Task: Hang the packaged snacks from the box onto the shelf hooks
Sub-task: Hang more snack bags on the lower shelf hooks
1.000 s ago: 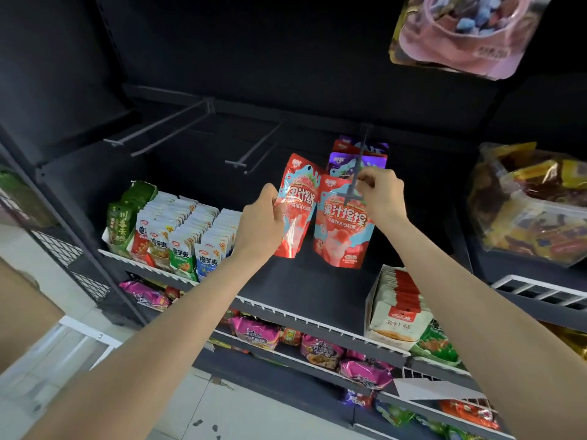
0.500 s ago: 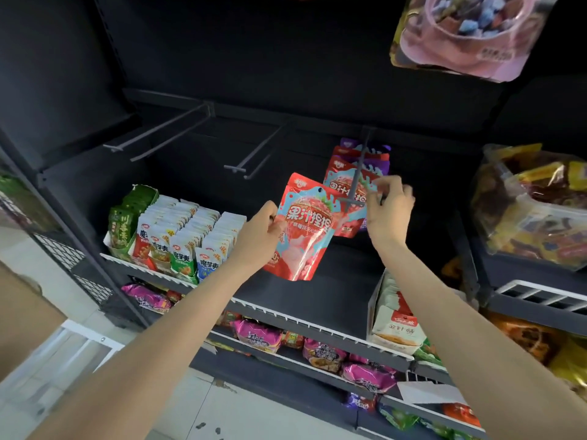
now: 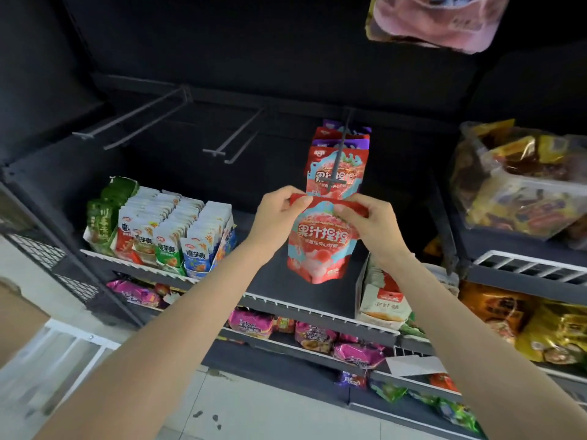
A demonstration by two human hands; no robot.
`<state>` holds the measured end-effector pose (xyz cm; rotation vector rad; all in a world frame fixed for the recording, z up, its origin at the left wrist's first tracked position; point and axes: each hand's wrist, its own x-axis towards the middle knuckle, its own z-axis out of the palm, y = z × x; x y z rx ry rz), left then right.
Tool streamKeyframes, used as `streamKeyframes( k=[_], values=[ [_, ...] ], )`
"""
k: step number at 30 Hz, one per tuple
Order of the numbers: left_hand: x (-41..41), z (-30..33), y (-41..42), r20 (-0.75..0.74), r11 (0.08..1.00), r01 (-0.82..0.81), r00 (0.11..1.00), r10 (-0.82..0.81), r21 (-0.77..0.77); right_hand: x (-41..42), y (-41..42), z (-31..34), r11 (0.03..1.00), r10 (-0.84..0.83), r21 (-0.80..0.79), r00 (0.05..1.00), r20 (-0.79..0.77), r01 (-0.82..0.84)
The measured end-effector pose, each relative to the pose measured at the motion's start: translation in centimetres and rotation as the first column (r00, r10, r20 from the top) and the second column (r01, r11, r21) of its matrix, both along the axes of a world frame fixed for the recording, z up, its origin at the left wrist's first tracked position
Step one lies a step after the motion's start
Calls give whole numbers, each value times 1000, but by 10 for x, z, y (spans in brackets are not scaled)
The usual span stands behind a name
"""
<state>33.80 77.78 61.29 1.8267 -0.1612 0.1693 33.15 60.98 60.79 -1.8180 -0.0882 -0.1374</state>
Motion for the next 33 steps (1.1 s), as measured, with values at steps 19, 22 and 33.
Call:
streamKeyframes(
  k=[19,22,33],
  values=[
    [47,4,-18,287,941,-245,942,174,233,32,8,15,922,-128,-311,941,314,229],
    [61,9,-23,415,856,-273,906,77,438,50,5,17,904,-130,-342,926,354,257],
    [113,11,-36,233,569,-143,968,-89,810,102,-3,11,697,-67,-657,939,338,287]
  ],
)
